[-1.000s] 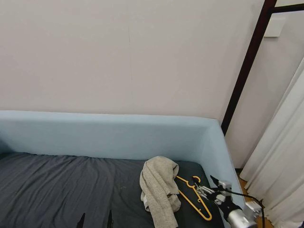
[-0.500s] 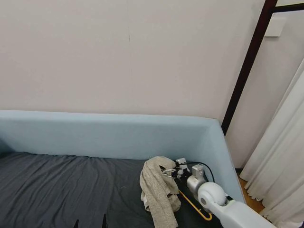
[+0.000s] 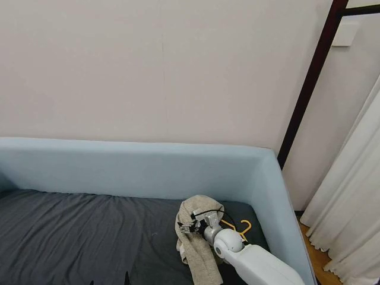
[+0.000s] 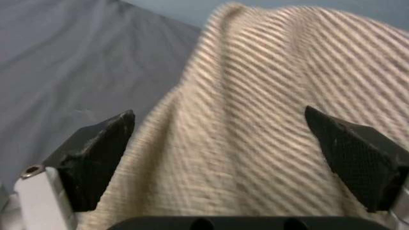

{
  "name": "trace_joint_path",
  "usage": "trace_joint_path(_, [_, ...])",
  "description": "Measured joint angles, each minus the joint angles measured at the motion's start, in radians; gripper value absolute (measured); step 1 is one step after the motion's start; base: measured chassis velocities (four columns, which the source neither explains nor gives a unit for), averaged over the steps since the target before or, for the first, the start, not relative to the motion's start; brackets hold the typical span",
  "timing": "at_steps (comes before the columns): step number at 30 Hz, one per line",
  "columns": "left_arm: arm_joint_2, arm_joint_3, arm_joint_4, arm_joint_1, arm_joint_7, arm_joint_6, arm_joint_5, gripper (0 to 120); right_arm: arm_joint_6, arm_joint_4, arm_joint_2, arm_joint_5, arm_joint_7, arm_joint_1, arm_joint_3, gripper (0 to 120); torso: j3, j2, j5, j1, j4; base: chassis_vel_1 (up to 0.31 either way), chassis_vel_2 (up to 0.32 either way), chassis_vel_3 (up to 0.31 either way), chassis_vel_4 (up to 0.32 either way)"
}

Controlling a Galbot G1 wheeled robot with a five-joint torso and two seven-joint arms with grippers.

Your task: Pick up the clothes from the sofa and hang them on the clothes hanger.

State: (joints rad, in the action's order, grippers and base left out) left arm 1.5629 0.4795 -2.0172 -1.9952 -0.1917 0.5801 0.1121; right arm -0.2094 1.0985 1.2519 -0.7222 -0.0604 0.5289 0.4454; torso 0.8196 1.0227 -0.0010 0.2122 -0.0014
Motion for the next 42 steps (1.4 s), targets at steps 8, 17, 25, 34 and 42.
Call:
trace_joint_path(8, [-0.002, -0.001, 0.002, 0.003, 0.000, 0.005, 0.000, 100, 0.003, 0.011, -0.009, 0.013, -0.009, 0.014, -0.001, 71, 0.000, 0.000, 0.0001, 0.000, 0.0001, 0.000, 0.000, 0.000, 0.000])
trace_joint_path(17, [-0.002, 0.002, 0.008, 0.005, -0.003, 0.015, 0.001, 100, 0.016, 0.021, -0.007, 0.008, -0.012, 0.014, -0.002, 36, 0.000, 0.000, 0.0001, 0.000, 0.0002, 0.000, 0.000, 0.000, 0.000])
trace_joint_path(25, [-0.014, 0.010, 0.028, 0.017, -0.008, 0.044, -0.015, 99, 0.053, 0.045, -0.026, -0.002, -0.011, 0.021, 0.011, 8, 0.000, 0.000, 0.0002, 0.000, 0.0002, 0.000, 0.000, 0.000, 0.000])
trace_joint_path(34, [-0.004, 0.008, 0.020, 0.024, -0.012, 0.031, 0.014, 99, 0.115, 0.098, -0.047, -0.023, -0.008, 0.039, -0.015, 1, 0.000, 0.000, 0.0003, 0.000, 0.0002, 0.000, 0.000, 0.000, 0.000])
trace_joint_path(42, [-0.004, 0.014, 0.011, 0.025, -0.013, 0.024, 0.027, 99, 0.115, 0.248, -0.094, -0.075, -0.017, 0.042, -0.026, 1, 0.000, 0.000, 0.0003, 0.000, 0.0002, 0.000, 0.000, 0.000, 0.000])
